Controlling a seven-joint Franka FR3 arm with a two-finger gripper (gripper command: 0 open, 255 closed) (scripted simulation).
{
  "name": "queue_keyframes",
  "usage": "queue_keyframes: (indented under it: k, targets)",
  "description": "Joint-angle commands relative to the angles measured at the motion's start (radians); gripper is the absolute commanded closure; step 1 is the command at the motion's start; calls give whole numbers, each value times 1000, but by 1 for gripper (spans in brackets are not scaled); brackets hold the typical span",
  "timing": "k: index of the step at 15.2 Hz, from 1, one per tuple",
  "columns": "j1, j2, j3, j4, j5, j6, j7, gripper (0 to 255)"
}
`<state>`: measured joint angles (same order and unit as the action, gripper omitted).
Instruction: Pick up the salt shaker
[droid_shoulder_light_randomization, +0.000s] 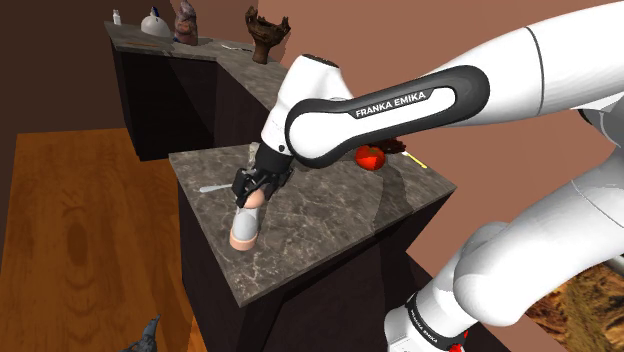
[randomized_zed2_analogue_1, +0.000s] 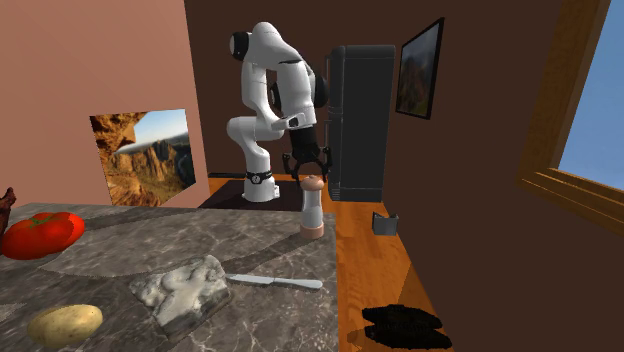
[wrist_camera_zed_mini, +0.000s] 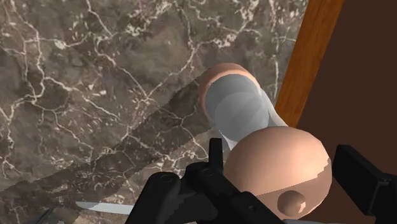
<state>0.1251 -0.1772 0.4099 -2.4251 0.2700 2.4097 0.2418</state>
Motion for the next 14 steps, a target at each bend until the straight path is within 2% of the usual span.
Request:
queue_keyframes:
  k: [1, 7, 14]
  targets:
    - [0, 2, 1, -1, 0, 0, 1, 255]
    - [0, -1, 0, -3, 1, 0, -2, 255]
    - [-1, -56, -12, 46, 4, -103, 3, 255]
